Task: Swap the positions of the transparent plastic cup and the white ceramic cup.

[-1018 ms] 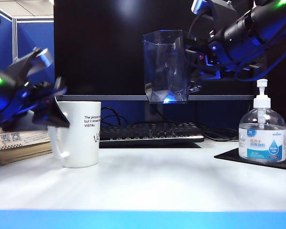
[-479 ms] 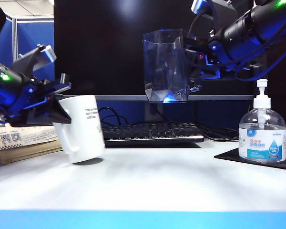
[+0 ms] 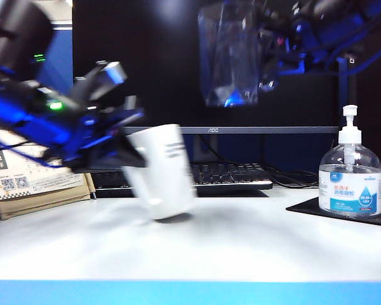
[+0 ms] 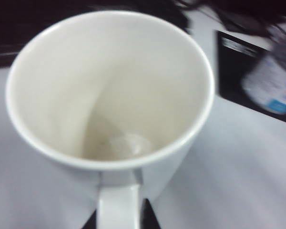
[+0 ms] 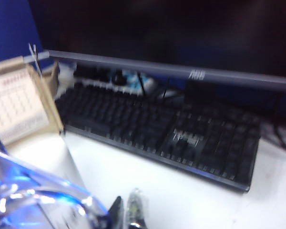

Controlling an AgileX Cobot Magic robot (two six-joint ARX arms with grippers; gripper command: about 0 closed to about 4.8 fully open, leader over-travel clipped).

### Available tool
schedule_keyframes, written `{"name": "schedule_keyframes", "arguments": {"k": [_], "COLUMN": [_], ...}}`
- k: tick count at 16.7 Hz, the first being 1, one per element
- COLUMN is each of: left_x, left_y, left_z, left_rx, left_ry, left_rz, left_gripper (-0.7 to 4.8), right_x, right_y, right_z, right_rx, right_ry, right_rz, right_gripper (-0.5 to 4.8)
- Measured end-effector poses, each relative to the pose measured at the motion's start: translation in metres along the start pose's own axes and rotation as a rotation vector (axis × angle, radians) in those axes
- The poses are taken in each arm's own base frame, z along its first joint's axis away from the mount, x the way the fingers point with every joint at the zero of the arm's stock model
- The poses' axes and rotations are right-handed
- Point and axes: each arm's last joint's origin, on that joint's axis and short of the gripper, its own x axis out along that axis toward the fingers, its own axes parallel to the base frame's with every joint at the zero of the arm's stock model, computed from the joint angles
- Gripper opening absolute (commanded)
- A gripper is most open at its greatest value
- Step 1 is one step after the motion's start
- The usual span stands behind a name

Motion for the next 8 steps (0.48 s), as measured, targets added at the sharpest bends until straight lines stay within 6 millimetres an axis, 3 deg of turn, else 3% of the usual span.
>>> {"name": "schedule_keyframes", "arguments": {"k": [5, 8], "left_x": [0.011, 0.016], "left_y": [-0.020, -0.029], "left_z": [0.007, 0.005], "left_rx": [0.020, 0.031], "left_ry": [0.034, 0.056], "left_rz": [-0.068, -0.119], "left_gripper": [-0.06, -0.06], "right_x": [-0.003, 0.000], "right_y": [0.000, 0.001], "right_z": [0.010, 0.033], "right_rx": [-0.006, -0.032], "right_ry": [0.003, -0.033], "right_rz": [-0.006, -0.006], "right_gripper": [-0.06, -0.06]}}
